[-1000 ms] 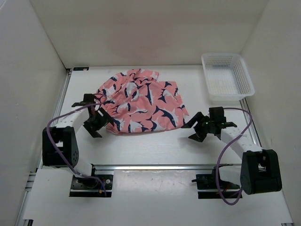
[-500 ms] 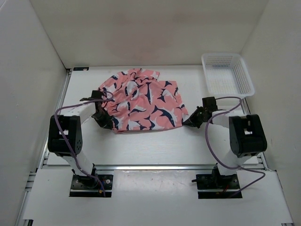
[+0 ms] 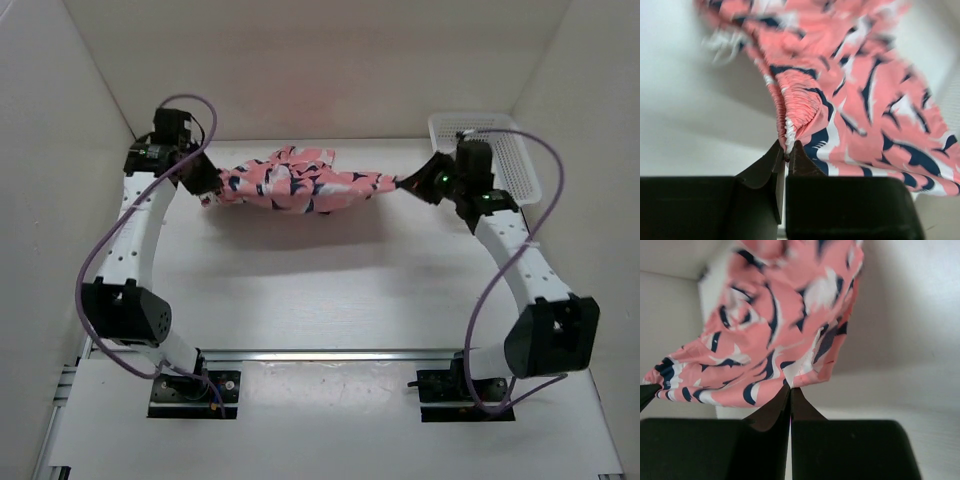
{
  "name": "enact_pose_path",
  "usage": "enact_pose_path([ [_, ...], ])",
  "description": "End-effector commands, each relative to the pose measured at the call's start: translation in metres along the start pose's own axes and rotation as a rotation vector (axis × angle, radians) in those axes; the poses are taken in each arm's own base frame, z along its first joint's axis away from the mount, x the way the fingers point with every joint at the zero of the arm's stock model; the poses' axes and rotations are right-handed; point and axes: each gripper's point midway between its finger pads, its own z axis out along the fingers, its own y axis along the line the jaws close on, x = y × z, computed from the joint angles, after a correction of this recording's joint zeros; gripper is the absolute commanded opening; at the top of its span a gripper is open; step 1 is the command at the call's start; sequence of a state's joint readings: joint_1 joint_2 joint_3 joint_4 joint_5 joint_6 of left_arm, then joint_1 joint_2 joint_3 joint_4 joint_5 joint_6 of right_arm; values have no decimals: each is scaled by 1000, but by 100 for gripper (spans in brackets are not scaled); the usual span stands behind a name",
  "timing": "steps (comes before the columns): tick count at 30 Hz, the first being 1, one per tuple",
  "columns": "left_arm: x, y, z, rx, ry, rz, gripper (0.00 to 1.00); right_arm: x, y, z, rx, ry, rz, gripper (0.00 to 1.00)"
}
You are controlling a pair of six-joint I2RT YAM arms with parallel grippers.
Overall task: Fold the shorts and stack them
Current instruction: Flatten the shorts out
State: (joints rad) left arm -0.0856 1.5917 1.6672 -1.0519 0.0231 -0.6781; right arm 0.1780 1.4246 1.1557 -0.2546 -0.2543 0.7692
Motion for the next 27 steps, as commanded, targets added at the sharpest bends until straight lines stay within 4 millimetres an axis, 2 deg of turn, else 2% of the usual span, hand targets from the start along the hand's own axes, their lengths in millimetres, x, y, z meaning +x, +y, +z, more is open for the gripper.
enact_pose_path([
  [1, -24, -11, -95, 63, -152, 31, 10, -32, 54, -58, -80, -116, -127, 0],
  [2, -27, -12, -109, 72, -178, 30, 10, -45, 78, -83, -128, -170, -150, 0],
  [3, -34, -18, -137, 118, -237, 30, 10, -49, 86, -96, -144, -192, -183, 0],
  [4, -36, -21, -152, 143, -270, 30, 10, -48, 93, -108, -150, -199, -189, 0],
  [5, -36, -20, -165, 159, -289, 29, 10, -55, 112, -135, -194, -252, -223, 0],
  [7, -36, -22, -206, 223, -371, 29, 10, -54, 126, -170, -230, -297, -252, 0],
  [8, -36, -22, -220, 246, -400, 29, 10, -56, 130, -183, -235, -323, -270, 0],
  [9, -33, -22, -241, 288, -437, 31, 10, -56, 142, -203, -261, -354, -296, 0],
  [12, -24, -28, -281, 388, -486, 47, 10, -56, 158, -256, -301, -454, -324, 0],
  [13, -22, -29, -302, 429, -525, 64, 10, -54, 165, -269, -328, -472, -334, 0],
  [17, -10, -36, -336, 525, -544, 102, 10, -48, 175, -326, -372, -560, -336, 0],
  [18, -6, -40, -343, 561, -539, 116, 10, -50, 179, -334, -380, -582, -337, 0],
  [19, -4, -43, -350, 585, -541, 124, 10, -49, 186, -354, -408, -613, -346, 0],
  [22, 7, -52, -373, 681, -538, 141, 10, -52, 196, -384, -439, -675, -342, 0],
  [24, 9, -58, -382, 721, -531, 130, 10, -57, 198, -390, -430, -697, -335, 0],
  [27, 7, -69, -382, 766, -507, 120, 10, -77, 199, -376, -375, -718, -319, 0],
])
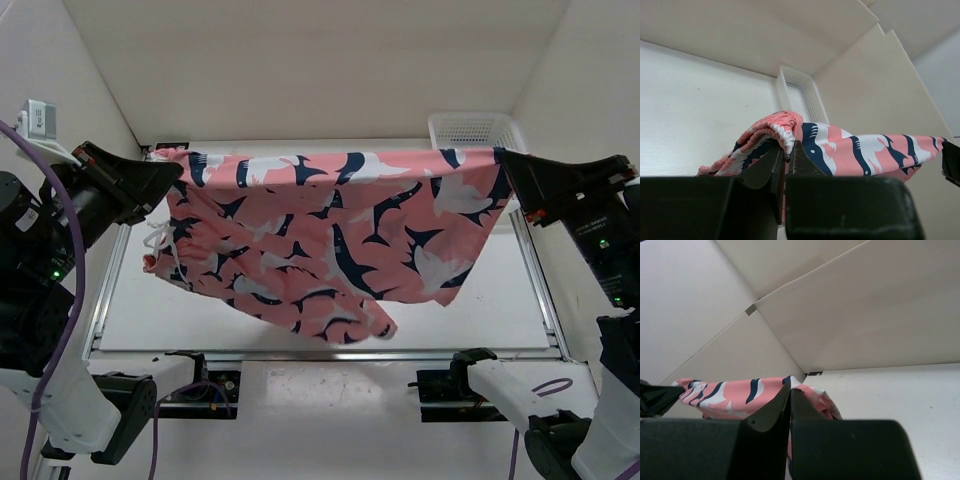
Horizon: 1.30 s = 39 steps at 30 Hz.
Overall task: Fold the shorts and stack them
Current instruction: Flatten the shorts out, then fold the shorts
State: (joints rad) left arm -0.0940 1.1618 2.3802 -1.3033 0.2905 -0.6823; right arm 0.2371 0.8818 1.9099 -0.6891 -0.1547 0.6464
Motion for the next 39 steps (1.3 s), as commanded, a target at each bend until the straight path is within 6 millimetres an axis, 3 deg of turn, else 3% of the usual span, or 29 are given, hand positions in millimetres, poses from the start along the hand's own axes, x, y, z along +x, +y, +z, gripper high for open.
enact_pose_path([
  [1, -2, 0, 18, 16, 18, -26, 10, -11, -37, 29, 167, -44, -26, 0],
  [3, -1, 0, 29, 33, 31, -38, 10, -14, -44, 41, 194, -48, -45, 0],
  [6, 22, 37, 66, -63, 110, -99, 10, 5, -79, 87, 267, 24, -73, 0],
  [8, 26, 56, 90, -103, 111, -105, 10, 14, -102, 110, 316, 42, -103, 0],
  [9, 45, 79, 112, -155, 169, -139, 10, 31, -122, 133, 346, 91, -109, 0],
  [11, 54, 102, 139, -200, 188, -149, 10, 50, -148, 158, 389, 139, -126, 0],
  [12, 68, 124, 165, -247, 242, -170, 10, 81, -178, 180, 437, 222, -129, 0],
  [14, 86, 152, 192, -304, 296, -179, 10, 105, -206, 204, 473, 266, -134, 0],
  [15, 87, 164, 208, -324, 289, -177, 10, 134, -239, 221, 521, 329, -125, 0],
  [16, 104, 188, 233, -368, 340, -195, 10, 150, -254, 230, 537, 362, -130, 0],
  [17, 106, 199, 247, -384, 342, -175, 10, 160, -263, 241, 535, 376, -126, 0],
  [18, 110, 211, 260, -411, 354, -177, 10, 194, -293, 255, 570, 443, -125, 0],
  [19, 123, 249, 281, -477, 394, -194, 10, 194, -298, 267, 563, 437, -136, 0],
  [20, 113, 255, 294, -471, 377, -197, 10, 204, -305, 277, 560, 454, -130, 0],
  [21, 112, 264, 306, -466, 380, -209, 10, 237, -331, 287, 576, 517, -125, 0],
  [22, 130, 291, 324, -485, 431, -228, 10, 228, -334, 298, 573, 493, -128, 0],
  [23, 113, 294, 335, -469, 397, -226, 10, 235, -340, 304, 570, 506, -123, 0],
  [24, 112, 304, 344, -468, 396, -233, 10, 259, -360, 309, 594, 549, -115, 0],
  [25, 129, 323, 359, -464, 441, -263, 10, 252, -363, 316, 591, 524, -118, 0],
  [26, 117, 322, 368, -436, 416, -258, 10, 267, -373, 319, 591, 548, -110, 0],
  [28, 115, 330, 377, -426, 412, -280, 10, 265, -376, 327, 569, 538, -103, 0],
  [30, 120, 341, 388, -428, 414, -281, 10, 277, -380, 328, 545, 571, -110, 0],
  [34, 131, 348, 390, -419, 448, -272, 10, 283, -368, 322, 496, 613, -82, 0],
  [36, 135, 355, 387, -421, 466, -264, 10, 296, -341, 308, 460, 660, -73, 0],
  [37, 133, 357, 386, -414, 468, -263, 10, 286, -305, 304, 409, 646, -86, 0],
  [38, 130, 352, 384, -397, 468, -253, 10, 309, -304, 286, 414, 707, -88, 0],
  [39, 125, 358, 382, -403, 462, -247, 10, 312, -289, 280, 392, 716, -111, 0],
])
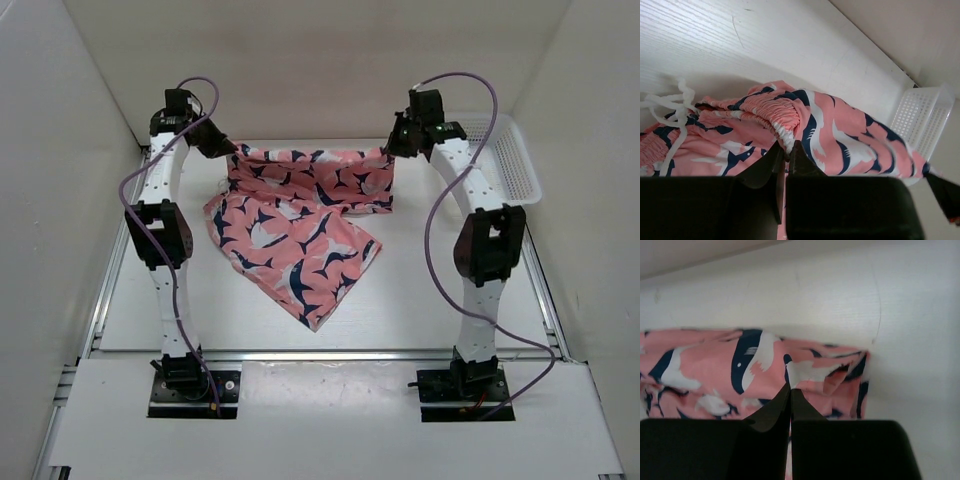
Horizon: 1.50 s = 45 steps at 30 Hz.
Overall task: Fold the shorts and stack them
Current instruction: Fold the shorts
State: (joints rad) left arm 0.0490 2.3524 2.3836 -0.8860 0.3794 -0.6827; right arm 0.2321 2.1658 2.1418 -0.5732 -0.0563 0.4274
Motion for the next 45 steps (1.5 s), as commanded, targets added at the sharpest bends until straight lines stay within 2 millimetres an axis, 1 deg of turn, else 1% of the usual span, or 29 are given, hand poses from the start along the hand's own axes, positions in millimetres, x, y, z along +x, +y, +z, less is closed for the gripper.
enact_pose_path([
  [1, -19, -21, -38, 79, -52, 77, 10, 6, 87, -80, -164, -73, -154, 0],
  [2, -23, -16, -42, 81, -55, 81, 10, 29, 90, -82, -154, -36, -184, 0],
  [3, -25, -9, -48, 78, -55, 67, 10, 41, 97, -91, -154, -26, -210, 0],
  [4, -25, -3, -47, 75, -45, 69, 10, 55, 125, -116, -214, -29, -260, 0],
  [6, -26, -1, -59, 91, -41, 58, 10, 91, 127, -125, -185, 16, -297, 0],
  [7, -24, 12, -56, 70, -26, 51, 10, 108, 146, -145, -226, 24, -342, 0],
  [9, -26, 10, -70, 72, -41, 63, 10, 147, 146, -154, -221, 84, -388, 0],
  [10, -21, 14, -70, 64, -30, 68, 10, 162, 160, -172, -249, 76, -427, 0],
  [11, -23, 22, -73, 43, -34, 66, 10, 181, 159, -175, -244, 100, -454, 0],
  [12, -23, 20, -80, 40, -46, 69, 10, 202, 172, -192, -280, 118, -488, 0],
  [14, -23, 38, -84, 4, -49, 65, 10, 231, 179, -200, -306, 158, -538, 0],
  [15, -21, 44, -85, -22, -49, 58, 10, 257, 184, -209, -323, 185, -589, 0],
  [17, -21, 64, -93, -62, -50, 43, 10, 284, 185, -214, -332, 219, -640, 0],
  [18, -14, 69, -92, -75, -28, 30, 10, 305, 188, -217, -348, 254, -679, 0],
  [19, -16, 74, -101, -91, -39, 32, 10, 323, 182, -214, -336, 292, -698, 0],
  [22, -8, 98, -107, -151, -22, 10, 10, 356, 177, -217, -331, 339, -766, 0],
  [26, -1, 128, -127, -236, -26, -20, 10, 381, 166, -215, -312, 385, -817, 0],
  [30, 20, 154, -140, -319, 0, -54, 10, 412, 160, -209, -319, 447, -858, 0],
  [31, 21, 162, -145, -348, -10, -63, 10, 412, 163, -209, -327, 439, -854, 0],
  [33, 27, 170, -153, -379, -12, -74, 10, 428, 163, -210, -337, 475, -883, 0],
  [34, 37, 181, -151, -397, 17, -97, 10, 431, 167, -212, -362, 485, -876, 0],
  [35, 45, 185, -154, -416, 33, -106, 20, 442, 166, -213, -366, 510, -895, 0],
  [36, 49, 192, -156, -425, 40, -121, 62, 448, 170, -217, -388, 525, -900, 1],
  [37, 62, 202, -153, -433, 77, -150, 78, 451, 168, -218, -380, 547, -907, 37],
  [39, 71, 203, -150, -418, 95, -158, 92, 446, 161, -214, -335, 530, -922, 71],
  [41, 74, 208, -153, -424, 98, -170, 93, 422, 163, -222, -328, 461, -883, 100],
  [43, 72, 210, -157, -448, 78, -172, 91, 405, 153, -221, -289, 451, -793, 100],
  [44, 69, 210, -161, -461, 60, -164, 88, 385, 147, -219, -288, 450, -699, 100],
  [45, 69, 215, -160, -480, 51, -161, 88, 378, 140, -218, -279, 463, -631, 100],
])
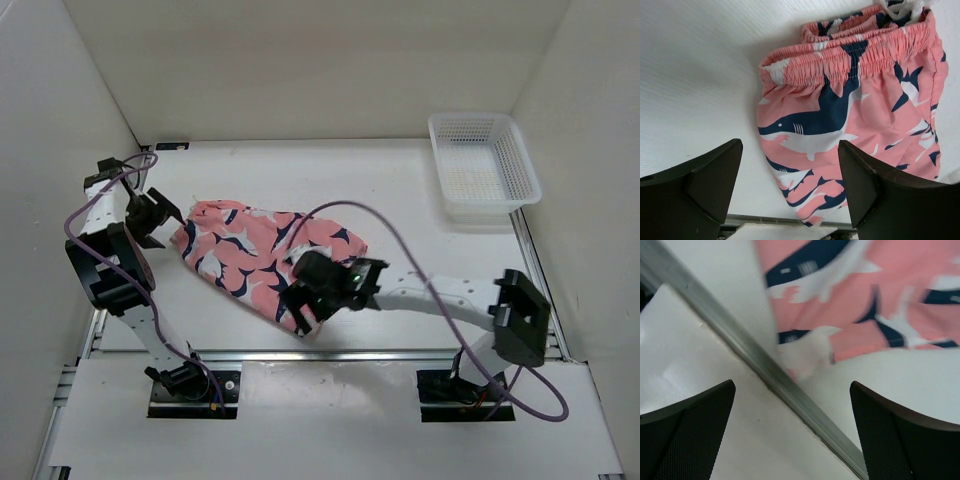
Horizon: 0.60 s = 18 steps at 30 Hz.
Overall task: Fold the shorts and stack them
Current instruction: Fold the shorts
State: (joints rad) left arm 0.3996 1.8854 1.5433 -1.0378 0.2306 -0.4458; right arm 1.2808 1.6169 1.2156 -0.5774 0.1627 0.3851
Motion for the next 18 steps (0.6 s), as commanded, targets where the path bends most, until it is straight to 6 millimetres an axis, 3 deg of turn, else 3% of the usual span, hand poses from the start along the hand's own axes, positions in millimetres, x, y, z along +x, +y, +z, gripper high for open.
enact_pose_path([
  [1, -18, -6, -32, 8, -153, 35, 88, -9, -45, -28, -1, -54, 293, 100],
  [2, -18, -4, -29, 6, -154, 58, 88, -19, -72, -35, -8, -95, 432, 96],
  [4, -22, 0, -20, -10, -149, 70, 88, -10, -90, -34, -130, -76, 691, 95],
  [5, -21, 1, -16, -15, -138, 68, 88, -10, -93, -33, -176, -83, 763, 95],
  [6, -20, 0, -12, -10, -124, 67, 88, -23, -97, -30, -234, -137, 809, 95],
  [8, -20, -6, -2, -19, -116, 89, 90, -16, -112, -16, -270, -116, 953, 95],
  [11, -29, -7, 10, -63, -124, 93, 91, -23, -126, 1, -284, -122, 1011, 95],
  [14, -26, -9, 27, -92, -94, 101, 90, -29, -129, 15, -301, -105, 1044, 94],
  [18, -24, -5, 34, -107, -85, 90, 76, -16, -135, 45, -237, -72, 1077, 79],
])
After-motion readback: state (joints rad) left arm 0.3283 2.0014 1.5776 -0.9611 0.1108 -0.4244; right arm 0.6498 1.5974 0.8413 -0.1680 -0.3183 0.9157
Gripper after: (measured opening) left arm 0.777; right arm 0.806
